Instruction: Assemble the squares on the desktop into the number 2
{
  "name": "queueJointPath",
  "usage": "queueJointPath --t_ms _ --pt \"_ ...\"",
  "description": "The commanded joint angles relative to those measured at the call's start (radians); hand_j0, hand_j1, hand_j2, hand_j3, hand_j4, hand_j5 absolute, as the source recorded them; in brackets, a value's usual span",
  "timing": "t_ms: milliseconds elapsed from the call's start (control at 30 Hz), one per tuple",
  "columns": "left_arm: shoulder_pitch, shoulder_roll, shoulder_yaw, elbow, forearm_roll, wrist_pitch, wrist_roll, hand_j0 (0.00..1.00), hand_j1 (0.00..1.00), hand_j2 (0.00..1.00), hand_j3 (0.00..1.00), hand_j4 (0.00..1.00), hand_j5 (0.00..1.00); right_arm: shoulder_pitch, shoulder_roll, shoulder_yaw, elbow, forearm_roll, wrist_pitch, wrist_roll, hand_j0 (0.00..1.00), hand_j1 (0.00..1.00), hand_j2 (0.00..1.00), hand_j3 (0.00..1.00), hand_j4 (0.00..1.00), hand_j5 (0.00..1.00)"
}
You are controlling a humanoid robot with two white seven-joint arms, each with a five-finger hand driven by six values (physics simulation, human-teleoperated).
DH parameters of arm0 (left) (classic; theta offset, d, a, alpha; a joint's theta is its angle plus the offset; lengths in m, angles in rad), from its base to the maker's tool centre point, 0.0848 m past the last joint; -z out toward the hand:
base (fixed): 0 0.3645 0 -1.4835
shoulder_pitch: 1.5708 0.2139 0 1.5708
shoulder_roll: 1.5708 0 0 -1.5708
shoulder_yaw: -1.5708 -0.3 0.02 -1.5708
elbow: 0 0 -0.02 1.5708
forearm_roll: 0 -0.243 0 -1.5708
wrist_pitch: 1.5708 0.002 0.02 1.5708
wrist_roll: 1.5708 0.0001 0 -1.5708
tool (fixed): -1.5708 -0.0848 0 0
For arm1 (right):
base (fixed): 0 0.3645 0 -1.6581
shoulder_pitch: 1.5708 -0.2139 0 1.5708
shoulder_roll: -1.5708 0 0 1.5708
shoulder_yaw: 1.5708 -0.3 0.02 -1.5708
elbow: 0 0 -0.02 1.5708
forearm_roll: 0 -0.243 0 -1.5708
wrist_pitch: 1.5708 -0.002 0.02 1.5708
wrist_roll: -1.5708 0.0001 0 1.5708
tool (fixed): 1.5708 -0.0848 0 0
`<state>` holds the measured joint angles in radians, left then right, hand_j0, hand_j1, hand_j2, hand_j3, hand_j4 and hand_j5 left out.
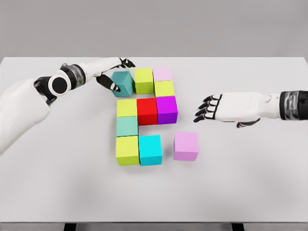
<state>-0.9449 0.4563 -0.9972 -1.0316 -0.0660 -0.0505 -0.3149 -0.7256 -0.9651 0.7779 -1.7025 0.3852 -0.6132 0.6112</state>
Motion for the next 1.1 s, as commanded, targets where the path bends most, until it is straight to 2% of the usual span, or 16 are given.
queueJointPath --t_ms 0,133,200,467,733,867,1000,1067 --pt "-0.002 -0.008 0.002 0.016 0.002 0.000 0.000 0.91 0.91 0.91 0.91 0.91 0.91 0.000 -0.049 -0.003 0.047 -0.003 0.002 0.000 1.00 1.00 1.00 1.00 1.00 1.00" --pt "-0.002 -0.010 0.002 0.016 0.002 0.000 0.000 0.91 0.91 0.91 0.91 0.91 0.91 0.008 -0.041 0.035 0.046 0.049 0.002 0.000 1.00 1.00 1.00 1.00 1.00 1.00" --pt "-0.002 -0.010 0.002 0.015 0.002 0.000 0.000 0.91 0.91 0.91 0.91 0.91 0.91 0.006 -0.024 0.084 0.038 0.080 0.002 0.000 1.00 1.00 1.00 1.00 1.00 1.00" --pt "-0.003 -0.022 0.000 0.015 0.002 0.000 0.000 0.91 0.91 0.91 0.91 0.91 0.91 0.006 0.026 0.104 0.018 0.093 0.002 0.000 1.00 1.00 1.00 1.00 1.00 1.00" --pt "-0.005 -0.028 -0.001 0.015 0.000 0.000 0.000 0.91 0.91 0.91 0.91 0.91 0.91 0.006 0.049 0.110 0.004 0.095 0.002 0.000 1.00 1.00 1.00 1.00 1.00 1.00" --pt "-0.006 -0.030 -0.001 0.015 0.000 0.000 0.000 0.91 0.91 0.91 0.91 0.91 0.91 -0.002 0.039 0.101 0.014 0.087 0.002 0.000 1.00 1.00 1.00 1.00 1.00 1.00" --pt "-0.006 -0.039 -0.003 0.015 -0.001 -0.002 0.000 0.91 0.91 0.91 0.91 0.91 0.91 -0.002 -0.033 0.107 0.006 0.073 0.002 0.000 1.00 1.00 1.00 1.00 1.00 1.00" --pt "-0.006 -0.045 -0.003 0.015 -0.003 -0.003 0.000 0.91 0.91 0.91 0.91 0.91 0.91 0.011 -0.093 0.115 -0.051 0.073 0.002 0.000 1.00 1.00 1.00 1.00 1.00 1.00"
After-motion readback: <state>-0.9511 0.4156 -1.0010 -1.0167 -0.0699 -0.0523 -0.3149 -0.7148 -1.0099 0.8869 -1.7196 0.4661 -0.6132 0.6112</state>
